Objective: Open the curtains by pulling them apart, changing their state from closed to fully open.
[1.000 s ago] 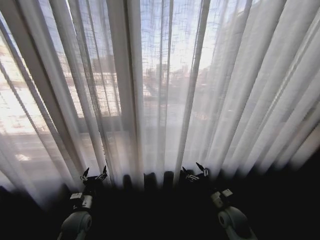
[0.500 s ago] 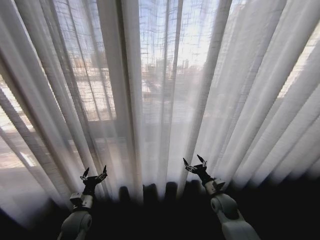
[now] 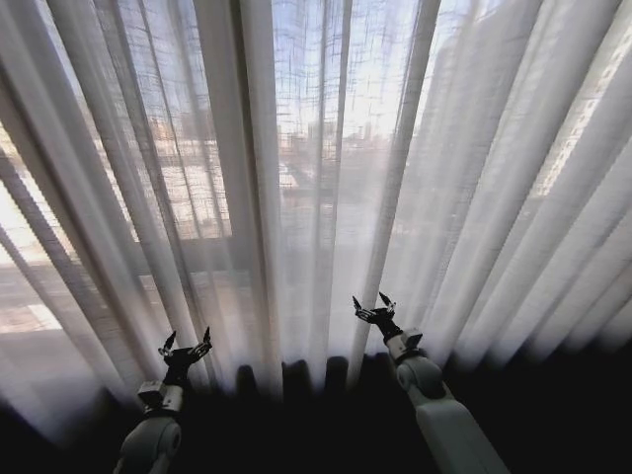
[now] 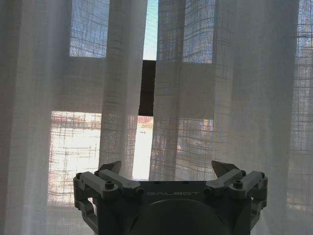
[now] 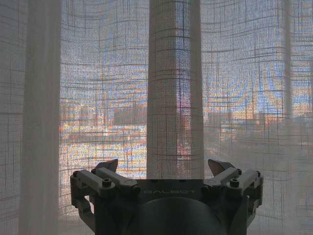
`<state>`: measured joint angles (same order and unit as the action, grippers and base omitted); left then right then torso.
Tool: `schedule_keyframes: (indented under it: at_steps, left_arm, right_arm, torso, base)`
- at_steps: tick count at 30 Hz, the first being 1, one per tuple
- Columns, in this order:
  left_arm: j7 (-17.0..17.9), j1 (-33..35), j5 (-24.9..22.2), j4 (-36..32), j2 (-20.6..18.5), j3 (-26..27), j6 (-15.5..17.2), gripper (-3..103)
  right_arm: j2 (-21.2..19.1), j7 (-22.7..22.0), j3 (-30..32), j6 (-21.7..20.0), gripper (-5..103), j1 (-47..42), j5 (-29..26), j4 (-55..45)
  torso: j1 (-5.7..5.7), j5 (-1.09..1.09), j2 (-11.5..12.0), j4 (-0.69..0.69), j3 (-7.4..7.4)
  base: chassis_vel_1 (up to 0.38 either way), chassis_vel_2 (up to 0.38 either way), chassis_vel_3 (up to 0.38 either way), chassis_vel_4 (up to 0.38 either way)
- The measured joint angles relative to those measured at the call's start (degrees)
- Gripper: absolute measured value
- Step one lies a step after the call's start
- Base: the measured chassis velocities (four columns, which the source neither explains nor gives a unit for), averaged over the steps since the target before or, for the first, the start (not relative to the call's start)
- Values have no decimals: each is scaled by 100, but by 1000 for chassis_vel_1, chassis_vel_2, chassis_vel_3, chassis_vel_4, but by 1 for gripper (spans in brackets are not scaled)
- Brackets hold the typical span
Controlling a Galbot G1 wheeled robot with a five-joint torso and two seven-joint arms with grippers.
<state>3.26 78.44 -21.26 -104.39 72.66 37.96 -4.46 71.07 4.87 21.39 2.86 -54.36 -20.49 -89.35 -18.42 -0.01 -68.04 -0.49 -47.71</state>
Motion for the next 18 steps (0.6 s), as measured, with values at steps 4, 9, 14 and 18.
schedule_keyframes:
  at_steps: [4, 9, 14, 18]
  left_arm:
    - [0, 0, 0, 0, 0, 0, 0, 100]
    - [0, 0, 0, 0, 0, 0, 0, 100]
    - [0, 0, 0, 0, 0, 0, 0, 100]
    - [0, 0, 0, 0, 0, 0, 0, 100]
  right_arm:
    - [39, -52, -38, 56, 103, 166, 39, 243]
    - [59, -100, -26, 160, 90, 199, 36, 336]
    - [81, -93, -9, 224, 69, 165, 26, 353]
    - [92, -39, -1, 243, 58, 117, 23, 345]
  torso:
    - [4, 1, -2, -2, 2]
    - [3, 1, -1, -2, 1]
    - [3, 0, -2, -1, 1]
    - [3, 1, -1, -2, 1]
  base:
    - [0, 0, 0, 0]
    - [0, 0, 0, 0]
    - [0, 0, 0, 0]
    - [0, 0, 0, 0]
